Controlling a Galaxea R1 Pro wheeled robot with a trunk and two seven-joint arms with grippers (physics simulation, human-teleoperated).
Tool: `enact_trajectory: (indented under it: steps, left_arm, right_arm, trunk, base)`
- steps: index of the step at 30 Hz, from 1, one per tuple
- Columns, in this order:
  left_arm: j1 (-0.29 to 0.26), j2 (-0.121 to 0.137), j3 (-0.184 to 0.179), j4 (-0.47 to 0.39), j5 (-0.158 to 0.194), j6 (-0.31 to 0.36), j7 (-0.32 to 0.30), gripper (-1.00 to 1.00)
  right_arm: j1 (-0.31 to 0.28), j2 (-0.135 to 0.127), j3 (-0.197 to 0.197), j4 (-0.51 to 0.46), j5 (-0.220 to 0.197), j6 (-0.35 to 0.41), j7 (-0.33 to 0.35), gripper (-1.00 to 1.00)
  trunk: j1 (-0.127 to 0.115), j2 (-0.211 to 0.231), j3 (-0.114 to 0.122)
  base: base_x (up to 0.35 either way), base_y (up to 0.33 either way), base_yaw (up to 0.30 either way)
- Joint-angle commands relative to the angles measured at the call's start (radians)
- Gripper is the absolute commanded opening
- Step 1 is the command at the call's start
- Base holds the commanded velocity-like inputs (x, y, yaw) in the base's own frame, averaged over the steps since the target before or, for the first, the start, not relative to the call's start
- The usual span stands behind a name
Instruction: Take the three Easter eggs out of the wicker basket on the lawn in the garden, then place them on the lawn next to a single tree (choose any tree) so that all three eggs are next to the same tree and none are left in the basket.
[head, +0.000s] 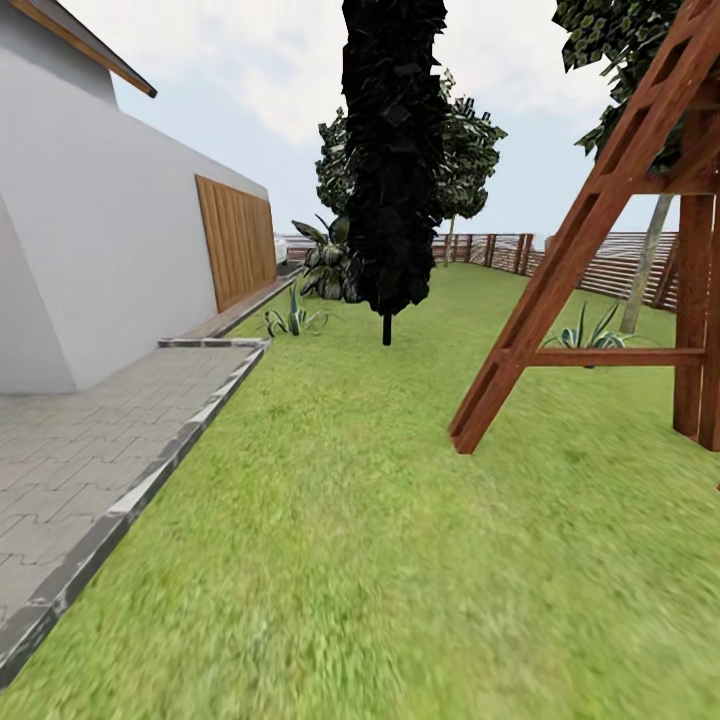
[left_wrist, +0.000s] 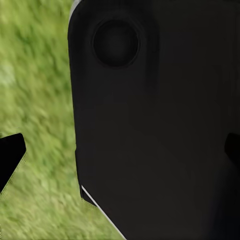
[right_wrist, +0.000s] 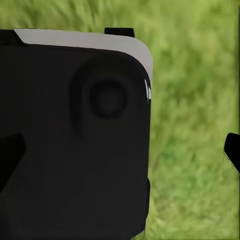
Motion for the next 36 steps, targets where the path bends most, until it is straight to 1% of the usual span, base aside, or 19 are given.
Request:
enact_trajectory:
  steps: [1, 23, 36]
  left_arm:
    - [0.001, 0.000, 0.000, -0.002, 0.000, 0.001, 0.000, 1.00]
    - [0.001, 0.000, -0.001, -0.002, 0.000, 0.001, 0.000, 1.00]
    - [0.001, 0.000, -0.001, -0.003, 0.000, 0.001, 0.000, 1.00]
  right_arm:
    - [-0.001, 0.000, 0.000, 0.001, 0.001, 0.000, -0.001, 1.00]
    - [-0.001, 0.001, 0.000, 0.001, 0.001, 0.001, -0.002, 1.00]
    - [-0.001, 0.000, 0.000, 0.001, 0.001, 0.001, -0.002, 1.00]
  trunk:
    - [0.001, 0.000, 0.000]
    - [0.001, 0.000, 0.021]
    - [0.001, 0.000, 0.022]
  base:
    - [0.334, 0.000, 0.000]
    - [0.334, 0.000, 0.011]
    - [0.334, 0.000, 0.001]
